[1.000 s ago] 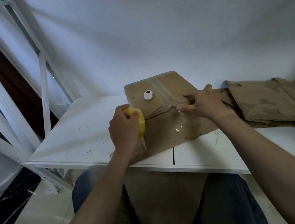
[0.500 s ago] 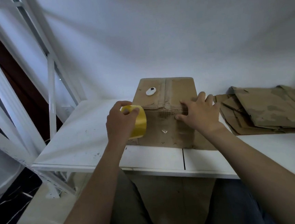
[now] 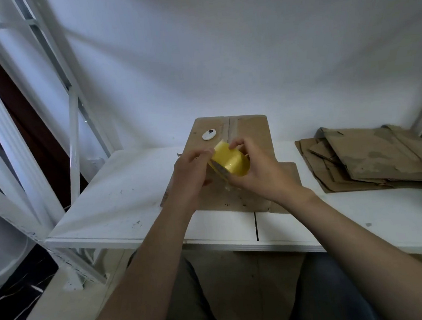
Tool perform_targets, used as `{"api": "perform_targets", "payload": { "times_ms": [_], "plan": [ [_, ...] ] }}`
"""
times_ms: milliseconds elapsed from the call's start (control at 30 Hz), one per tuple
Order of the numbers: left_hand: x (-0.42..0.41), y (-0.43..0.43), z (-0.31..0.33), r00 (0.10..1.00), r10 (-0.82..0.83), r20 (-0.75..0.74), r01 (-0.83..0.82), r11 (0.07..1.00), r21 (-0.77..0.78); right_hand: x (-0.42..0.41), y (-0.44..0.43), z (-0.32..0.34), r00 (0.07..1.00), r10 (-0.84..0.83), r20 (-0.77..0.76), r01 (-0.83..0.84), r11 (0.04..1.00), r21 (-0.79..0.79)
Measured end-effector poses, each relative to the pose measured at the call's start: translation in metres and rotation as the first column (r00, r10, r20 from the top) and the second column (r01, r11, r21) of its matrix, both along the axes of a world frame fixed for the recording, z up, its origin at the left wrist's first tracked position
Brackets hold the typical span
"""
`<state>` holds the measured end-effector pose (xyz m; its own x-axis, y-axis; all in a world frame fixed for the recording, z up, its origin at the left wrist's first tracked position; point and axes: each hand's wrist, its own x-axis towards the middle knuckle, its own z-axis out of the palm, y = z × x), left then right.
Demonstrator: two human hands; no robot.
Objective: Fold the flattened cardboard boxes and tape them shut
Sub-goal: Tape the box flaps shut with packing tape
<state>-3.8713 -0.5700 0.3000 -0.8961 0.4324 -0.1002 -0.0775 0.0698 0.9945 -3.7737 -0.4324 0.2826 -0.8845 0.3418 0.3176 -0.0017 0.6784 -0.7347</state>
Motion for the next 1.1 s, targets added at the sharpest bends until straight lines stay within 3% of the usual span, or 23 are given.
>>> {"api": "perform_targets", "payload": {
  "times_ms": [167, 433, 700, 1100],
  "plan": [
    [-0.006, 0.004, 0.003, 0.985, 0.0, -0.174, -0.028, 0.987, -0.159, 0.007, 0.011, 0.014, 0.999, 0.032, 0.028, -0.037, 0.976, 0.214],
    [-0.013, 0.006, 0.015, 0.962, -0.119, -0.246, 0.064, 0.973, -0.22, 0.013, 0.03, 0.031, 0.997, 0.077, 0.009, -0.075, 0.929, 0.363],
    [-0.021, 0.007, 0.008, 0.939, -0.048, -0.342, 0.001, 0.991, -0.137, 0.01, 0.039, 0.03, 0.987, 0.156, 0.035, -0.159, 0.93, 0.33],
    [-0.063, -0.031, -0.006, 0.924, 0.167, -0.343, -0.208, 0.974, -0.085, 0.04, 0.091, 0.019, 0.987, 0.064, 0.15, -0.118, 0.913, 0.391]
  ]
}}
